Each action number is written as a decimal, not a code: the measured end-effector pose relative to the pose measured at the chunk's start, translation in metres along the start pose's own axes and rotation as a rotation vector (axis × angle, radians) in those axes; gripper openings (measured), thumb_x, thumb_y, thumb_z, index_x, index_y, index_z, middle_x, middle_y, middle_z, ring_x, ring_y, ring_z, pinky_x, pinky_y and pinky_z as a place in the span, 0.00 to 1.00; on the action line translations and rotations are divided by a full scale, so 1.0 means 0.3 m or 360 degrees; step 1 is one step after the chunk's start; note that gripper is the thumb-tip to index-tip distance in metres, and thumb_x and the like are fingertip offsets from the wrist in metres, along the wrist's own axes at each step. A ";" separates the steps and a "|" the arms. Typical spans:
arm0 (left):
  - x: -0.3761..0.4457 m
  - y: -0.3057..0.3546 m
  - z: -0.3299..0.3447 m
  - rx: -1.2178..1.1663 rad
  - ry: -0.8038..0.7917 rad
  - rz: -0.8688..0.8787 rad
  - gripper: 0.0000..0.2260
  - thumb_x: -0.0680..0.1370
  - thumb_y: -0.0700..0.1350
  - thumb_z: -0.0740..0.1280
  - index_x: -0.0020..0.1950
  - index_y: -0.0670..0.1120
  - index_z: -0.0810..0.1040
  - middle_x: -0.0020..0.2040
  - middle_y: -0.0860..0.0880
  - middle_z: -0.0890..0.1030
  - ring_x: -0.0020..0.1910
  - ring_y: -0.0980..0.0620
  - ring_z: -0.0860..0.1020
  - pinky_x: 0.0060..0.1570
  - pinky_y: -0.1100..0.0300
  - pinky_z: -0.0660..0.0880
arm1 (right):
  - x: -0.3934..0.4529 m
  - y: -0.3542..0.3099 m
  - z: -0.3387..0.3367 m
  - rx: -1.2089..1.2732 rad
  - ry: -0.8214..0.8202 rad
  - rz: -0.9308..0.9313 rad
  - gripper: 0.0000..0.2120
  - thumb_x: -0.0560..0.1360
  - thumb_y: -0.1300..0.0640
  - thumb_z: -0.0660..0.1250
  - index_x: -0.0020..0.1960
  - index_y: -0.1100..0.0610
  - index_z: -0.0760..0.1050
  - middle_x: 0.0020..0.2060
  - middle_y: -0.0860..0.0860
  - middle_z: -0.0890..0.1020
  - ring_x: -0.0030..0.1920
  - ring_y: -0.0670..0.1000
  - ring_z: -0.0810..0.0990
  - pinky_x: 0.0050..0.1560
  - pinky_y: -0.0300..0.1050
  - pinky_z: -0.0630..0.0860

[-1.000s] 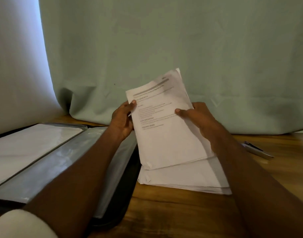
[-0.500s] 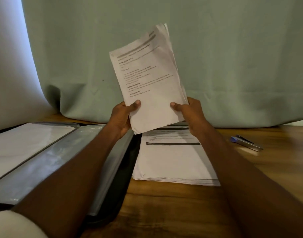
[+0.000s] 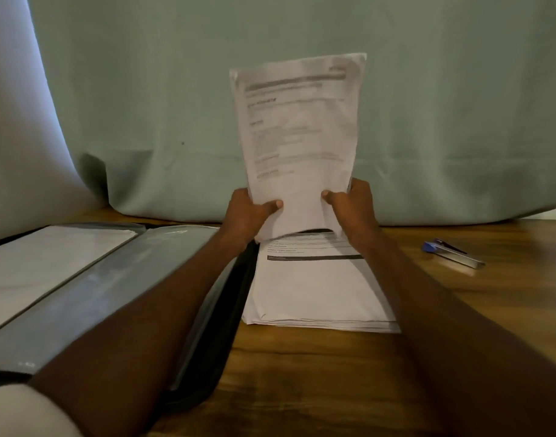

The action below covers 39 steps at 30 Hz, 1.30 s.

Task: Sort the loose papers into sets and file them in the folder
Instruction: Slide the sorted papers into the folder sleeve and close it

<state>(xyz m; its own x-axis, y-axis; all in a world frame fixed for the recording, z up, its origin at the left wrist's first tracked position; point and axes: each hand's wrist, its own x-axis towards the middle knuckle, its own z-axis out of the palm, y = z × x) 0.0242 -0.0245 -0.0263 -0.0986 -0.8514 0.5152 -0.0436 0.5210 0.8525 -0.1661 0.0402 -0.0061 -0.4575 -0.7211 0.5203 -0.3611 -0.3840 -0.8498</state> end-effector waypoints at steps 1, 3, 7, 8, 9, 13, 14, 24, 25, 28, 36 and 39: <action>-0.001 -0.024 0.004 0.0180 -0.0028 -0.0048 0.15 0.74 0.40 0.78 0.58 0.38 0.82 0.54 0.42 0.85 0.50 0.48 0.84 0.50 0.55 0.82 | -0.004 0.011 0.000 -0.0078 -0.0018 0.0043 0.14 0.74 0.66 0.70 0.58 0.57 0.81 0.48 0.50 0.83 0.50 0.53 0.83 0.50 0.45 0.79; -0.005 -0.047 0.008 0.0422 -0.0052 -0.0090 0.14 0.73 0.41 0.79 0.55 0.36 0.82 0.53 0.40 0.85 0.51 0.44 0.84 0.52 0.50 0.82 | -0.003 0.028 0.002 -0.0165 -0.0045 0.0153 0.12 0.75 0.65 0.70 0.57 0.56 0.80 0.44 0.47 0.81 0.49 0.53 0.81 0.48 0.43 0.75; 0.012 -0.030 -0.002 0.0214 -0.0058 -0.0152 0.17 0.71 0.38 0.80 0.58 0.37 0.82 0.55 0.41 0.85 0.53 0.43 0.84 0.57 0.45 0.81 | 0.028 -0.013 0.015 0.0129 0.0025 0.0143 0.13 0.74 0.61 0.71 0.58 0.52 0.81 0.45 0.43 0.83 0.49 0.49 0.83 0.49 0.42 0.80; 0.009 -0.027 -0.003 0.0219 -0.0089 -0.0168 0.17 0.71 0.38 0.80 0.57 0.37 0.82 0.54 0.40 0.85 0.54 0.42 0.84 0.57 0.44 0.81 | 0.028 -0.020 0.018 0.0132 0.0015 0.0121 0.14 0.75 0.60 0.71 0.60 0.53 0.81 0.45 0.43 0.83 0.48 0.48 0.83 0.47 0.40 0.78; 0.004 -0.029 -0.004 0.0243 -0.0113 -0.0183 0.16 0.71 0.38 0.80 0.56 0.37 0.82 0.54 0.40 0.85 0.54 0.41 0.84 0.56 0.44 0.82 | 0.022 -0.018 0.021 0.0078 0.0016 0.0101 0.15 0.76 0.60 0.71 0.62 0.54 0.81 0.46 0.44 0.82 0.47 0.49 0.82 0.46 0.40 0.77; -0.023 0.029 -0.014 -0.0037 -0.0117 -0.0037 0.13 0.74 0.37 0.77 0.57 0.38 0.83 0.51 0.44 0.85 0.47 0.51 0.84 0.42 0.62 0.82 | 0.020 -0.018 0.010 0.0104 0.0242 0.0019 0.14 0.75 0.60 0.72 0.60 0.56 0.81 0.47 0.48 0.83 0.51 0.53 0.82 0.54 0.46 0.78; -0.022 0.063 -0.029 -0.0121 -0.0089 0.0037 0.12 0.75 0.38 0.77 0.57 0.39 0.83 0.49 0.46 0.86 0.44 0.55 0.84 0.41 0.64 0.80 | 0.025 -0.037 0.010 0.0211 0.0278 0.0031 0.12 0.76 0.60 0.72 0.59 0.55 0.79 0.46 0.45 0.81 0.49 0.50 0.81 0.54 0.43 0.76; 0.076 -0.023 -0.579 0.1557 -0.0559 0.0113 0.08 0.79 0.52 0.72 0.54 0.51 0.86 0.51 0.55 0.85 0.52 0.54 0.82 0.58 0.55 0.77 | -0.002 -0.074 0.211 0.1028 -0.0066 0.0736 0.19 0.71 0.61 0.78 0.61 0.60 0.81 0.54 0.57 0.86 0.54 0.60 0.84 0.51 0.62 0.82; 0.070 -0.046 -0.622 0.1580 -0.0566 0.0080 0.08 0.79 0.53 0.72 0.54 0.52 0.85 0.51 0.55 0.84 0.52 0.54 0.81 0.57 0.55 0.77 | -0.003 -0.076 0.245 0.1036 -0.0138 0.0768 0.21 0.69 0.60 0.79 0.61 0.60 0.81 0.54 0.58 0.86 0.54 0.61 0.84 0.53 0.66 0.81; 0.068 -0.108 -0.696 0.1495 -0.0493 0.0066 0.08 0.76 0.53 0.75 0.50 0.51 0.85 0.49 0.54 0.84 0.50 0.54 0.81 0.53 0.57 0.77 | 0.015 -0.092 0.365 0.1044 -0.0277 0.0817 0.23 0.66 0.56 0.81 0.59 0.58 0.82 0.54 0.59 0.86 0.54 0.63 0.84 0.54 0.73 0.78; 0.129 -0.252 -0.700 0.1252 -0.0364 0.0378 0.05 0.78 0.47 0.74 0.52 0.51 0.87 0.49 0.53 0.81 0.49 0.56 0.79 0.53 0.61 0.74 | 0.081 -0.120 0.674 0.1609 -0.0380 0.0770 0.05 0.82 0.62 0.65 0.54 0.60 0.80 0.43 0.56 0.87 0.44 0.55 0.86 0.56 0.58 0.81; 0.127 -0.252 -0.700 0.1269 -0.0452 0.0404 0.05 0.75 0.50 0.76 0.50 0.54 0.86 0.50 0.52 0.81 0.50 0.55 0.80 0.54 0.56 0.76 | 0.072 -0.075 0.715 0.1661 -0.0414 0.0788 0.07 0.82 0.61 0.66 0.57 0.61 0.79 0.43 0.56 0.87 0.45 0.56 0.86 0.51 0.56 0.82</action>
<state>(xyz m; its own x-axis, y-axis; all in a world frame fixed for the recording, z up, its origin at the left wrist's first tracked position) 0.2324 -0.1093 -0.0525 -0.4382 -0.7118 0.5490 -0.6569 0.6705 0.3449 0.0065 -0.0905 0.0062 -0.1383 -0.9730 0.1849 0.7020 -0.2280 -0.6747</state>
